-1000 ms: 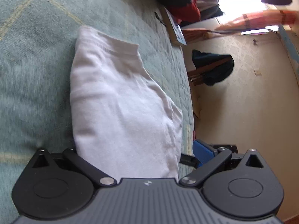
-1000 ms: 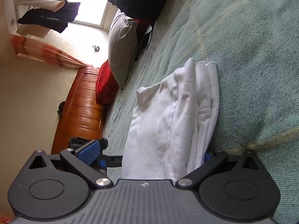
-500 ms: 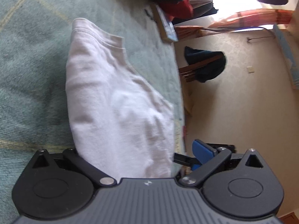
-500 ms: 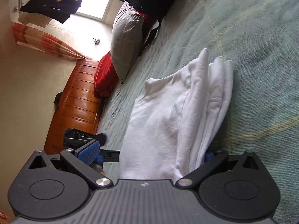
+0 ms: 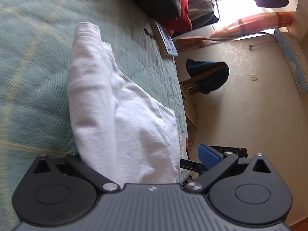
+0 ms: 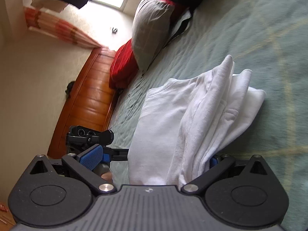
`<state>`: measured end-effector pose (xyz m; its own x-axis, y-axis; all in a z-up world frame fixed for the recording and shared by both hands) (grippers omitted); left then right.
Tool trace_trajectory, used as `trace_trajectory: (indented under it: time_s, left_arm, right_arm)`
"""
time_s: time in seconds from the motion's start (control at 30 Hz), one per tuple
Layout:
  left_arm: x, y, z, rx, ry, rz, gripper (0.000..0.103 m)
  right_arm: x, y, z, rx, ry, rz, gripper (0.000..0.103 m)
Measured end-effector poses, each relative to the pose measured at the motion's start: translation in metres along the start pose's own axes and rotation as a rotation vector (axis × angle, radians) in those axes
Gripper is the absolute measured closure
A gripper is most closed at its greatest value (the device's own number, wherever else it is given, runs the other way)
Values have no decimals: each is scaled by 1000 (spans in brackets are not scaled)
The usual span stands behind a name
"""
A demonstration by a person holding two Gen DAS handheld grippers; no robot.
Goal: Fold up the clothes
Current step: 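Lift the held shirt with both tools and fold it over itself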
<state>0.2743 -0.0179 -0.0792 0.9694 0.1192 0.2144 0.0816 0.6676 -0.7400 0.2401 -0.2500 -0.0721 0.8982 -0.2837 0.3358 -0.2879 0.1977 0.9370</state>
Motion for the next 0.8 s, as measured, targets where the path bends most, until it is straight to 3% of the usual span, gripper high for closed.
trace_trajectory:
  time_s: [0.3, 0.8]
  left_arm:
    - [8, 52, 75, 64, -108, 81, 2]
    - [42, 170, 240, 194, -355, 223, 2]
  right_arm:
    - [4, 24, -90, 28, 168, 76, 0]
    - [-13, 74, -297, 118, 406, 222, 0]
Point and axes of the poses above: each gripper's, at about its wrist camera, not at the fingertips, and z roughly against the way its jaws point, y to its left, x to its top, the point moved 5 cm from there along -z, roughly the way its jaws point, and after that the axes turned 15 degrees about x, right-handed, at the moved point
